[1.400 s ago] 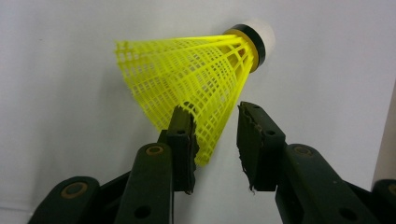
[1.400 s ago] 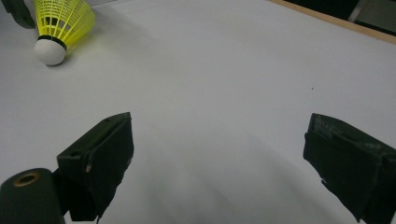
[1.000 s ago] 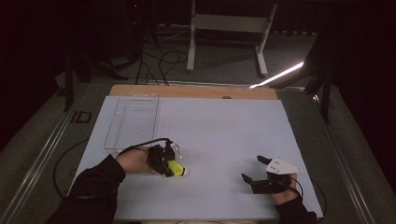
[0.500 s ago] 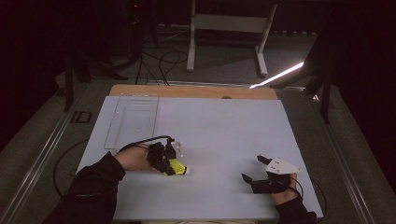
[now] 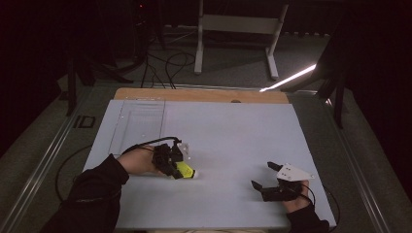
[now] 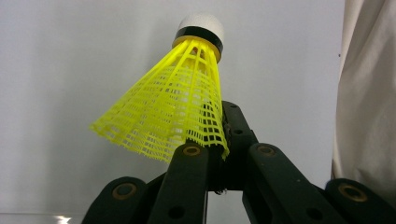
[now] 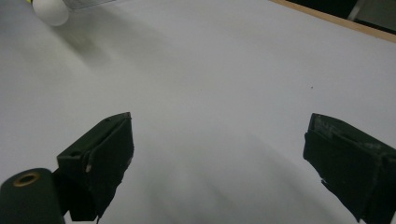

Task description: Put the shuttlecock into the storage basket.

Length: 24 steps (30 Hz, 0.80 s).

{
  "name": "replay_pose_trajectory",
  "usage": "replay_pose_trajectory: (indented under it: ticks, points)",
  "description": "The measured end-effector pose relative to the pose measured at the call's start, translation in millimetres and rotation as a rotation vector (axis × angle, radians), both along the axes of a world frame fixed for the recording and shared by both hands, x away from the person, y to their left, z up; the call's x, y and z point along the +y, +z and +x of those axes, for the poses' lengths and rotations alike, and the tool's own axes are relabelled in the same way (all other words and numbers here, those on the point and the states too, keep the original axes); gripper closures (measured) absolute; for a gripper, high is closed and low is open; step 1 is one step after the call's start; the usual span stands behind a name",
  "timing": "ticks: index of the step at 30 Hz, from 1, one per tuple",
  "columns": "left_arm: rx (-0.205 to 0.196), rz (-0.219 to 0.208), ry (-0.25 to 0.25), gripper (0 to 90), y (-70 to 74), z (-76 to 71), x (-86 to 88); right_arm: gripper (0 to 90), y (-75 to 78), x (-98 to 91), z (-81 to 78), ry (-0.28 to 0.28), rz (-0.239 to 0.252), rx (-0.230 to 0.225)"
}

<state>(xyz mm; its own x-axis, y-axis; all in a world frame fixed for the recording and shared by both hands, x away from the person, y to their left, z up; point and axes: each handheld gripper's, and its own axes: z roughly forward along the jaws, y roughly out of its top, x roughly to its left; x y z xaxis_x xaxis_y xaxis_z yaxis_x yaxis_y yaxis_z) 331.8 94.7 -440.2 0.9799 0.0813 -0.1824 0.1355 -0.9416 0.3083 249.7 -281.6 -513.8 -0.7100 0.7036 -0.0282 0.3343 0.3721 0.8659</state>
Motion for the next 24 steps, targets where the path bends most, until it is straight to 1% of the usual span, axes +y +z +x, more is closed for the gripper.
replay_pose_trajectory:
  ticks: [4, 5, 7, 8, 10, 11, 13, 15, 17, 19, 20, 24]
  points:
    - [-0.010, -0.005, -0.001, 89.7, 8.5, 1.3, -0.5, 8.6, 0.2, 0.0, 0.0, 0.000, -0.001, -0.002]
    - [-0.010, -0.012, 0.011, 89.7, 11.0, 2.4, -0.4, 8.6, 0.3, -0.1, 0.0, 0.000, -0.002, -0.003]
    - [-0.014, -0.010, 0.011, 89.7, 15.2, 3.6, -0.1, 8.6, 0.3, -0.4, 0.1, 0.000, -0.001, -0.004]
    - [-0.014, -0.014, 0.025, 89.7, 17.3, 4.7, 0.3, 8.6, 0.3, -0.5, 0.1, 0.000, -0.001, -0.004]
    - [-0.020, -0.008, 0.023, 89.7, 20.6, 5.8, 0.7, 8.6, 0.1, -0.6, 0.2, 0.001, 0.000, -0.003]
    - [-0.020, -0.010, 0.033, 89.7, 22.4, 7.2, 1.0, 8.6, 0.0, -0.4, 0.3, 0.001, 0.001, -0.003]
    - [-0.029, -0.008, 0.039, 89.7, 25.8, 8.6, 1.8, 8.6, -0.2, -0.3, 0.3, 0.001, 0.003, -0.001]
    - [-0.036, -0.005, 0.055, 89.7, 29.7, 10.6, 2.7, 8.6, 0.0, -0.5, 0.2, 0.001, 0.002, -0.002]
    - [-0.044, -0.007, 0.061, 89.7, 33.8, 13.1, 4.5, 8.6, 0.1, -0.6, 0.2, 0.001, 0.001, -0.003]
    - [-0.050, -0.010, 0.080, 89.7, 37.8, 15.9, 6.9, 8.6, 0.0, -0.6, 0.1, 0.000, 0.002, 0.000]
    - [-0.051, -0.005, 0.093, 89.7, 39.7, 17.6, 8.2, 8.6, 0.0, -0.6, 0.1, 0.000, 0.002, 0.000]
    - [-0.072, -0.004, 0.133, 89.7, 48.2, 23.4, 15.2, 8.6, -0.1, -0.7, 0.2, 0.000, 0.001, 0.000]
